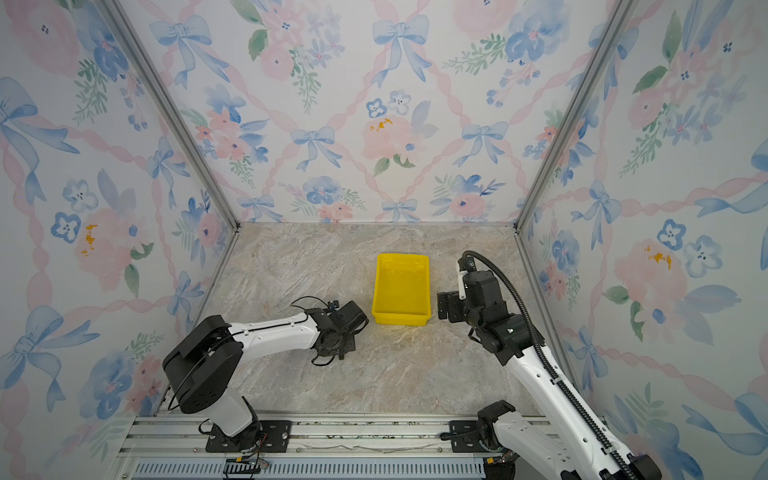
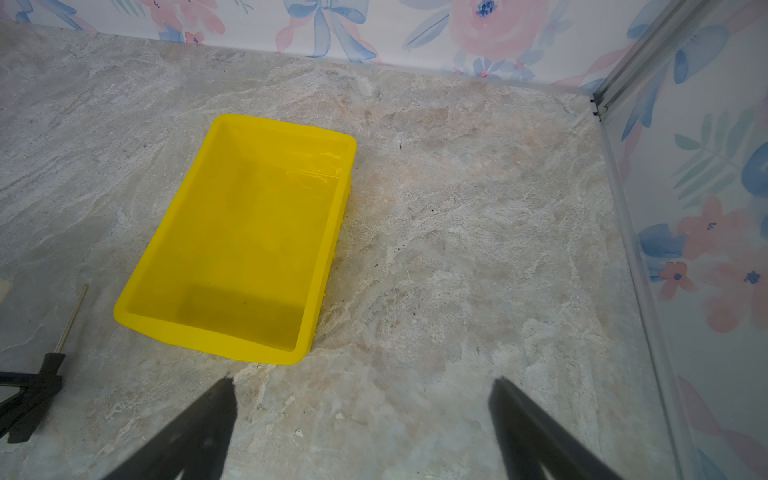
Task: Put the screwdriver in the bin
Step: 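Lift the screwdriver with the left gripper and carry it over the yellow bin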
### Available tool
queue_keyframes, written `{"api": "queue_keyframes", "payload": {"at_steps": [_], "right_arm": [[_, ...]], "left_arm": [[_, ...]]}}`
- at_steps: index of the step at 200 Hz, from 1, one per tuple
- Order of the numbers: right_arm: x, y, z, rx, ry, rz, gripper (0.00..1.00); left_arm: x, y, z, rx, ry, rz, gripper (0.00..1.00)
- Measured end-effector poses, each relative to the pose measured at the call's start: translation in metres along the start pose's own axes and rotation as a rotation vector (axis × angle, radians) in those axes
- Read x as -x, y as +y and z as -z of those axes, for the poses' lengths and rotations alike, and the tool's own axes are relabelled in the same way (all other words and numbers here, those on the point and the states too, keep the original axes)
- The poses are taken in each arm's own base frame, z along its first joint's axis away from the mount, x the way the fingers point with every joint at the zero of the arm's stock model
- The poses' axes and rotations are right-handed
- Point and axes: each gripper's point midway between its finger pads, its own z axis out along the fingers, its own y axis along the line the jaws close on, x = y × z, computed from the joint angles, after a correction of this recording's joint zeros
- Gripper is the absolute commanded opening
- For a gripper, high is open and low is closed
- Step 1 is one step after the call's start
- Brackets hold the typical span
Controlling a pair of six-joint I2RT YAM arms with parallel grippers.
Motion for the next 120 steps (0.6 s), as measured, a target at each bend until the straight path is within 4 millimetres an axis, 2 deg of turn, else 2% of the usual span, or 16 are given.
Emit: {"api": "queue_keyframes", "payload": {"at_steps": [16,36,54,97,120], "right_arm": [[0.0,-0.003,0.0,-0.008,0.0,0.002,0.97],[0.001,-0.005,0.001,-0.013,-0.003,-0.001,0.97],[0.001,-0.005,0.001,-0.009,-0.004,-0.004,0.97],[0.001,-0.009,0.002,-0.008,-0.007,-0.026,0.97],[0.0,-0.013,0.003,-0.018,-0.011,-0.042,0.97]], "left_arm": [[0.009,-0.003,0.007,-0.008,-0.01,0.006,0.0],[0.031,-0.018,0.022,-0.052,-0.049,0.015,0.0],[0.055,-0.036,0.041,-0.106,-0.102,0.019,0.0],[0.116,-0.089,0.098,-0.251,-0.244,-0.008,0.0],[0.14,-0.117,0.108,-0.287,-0.285,-0.035,0.0]]}}
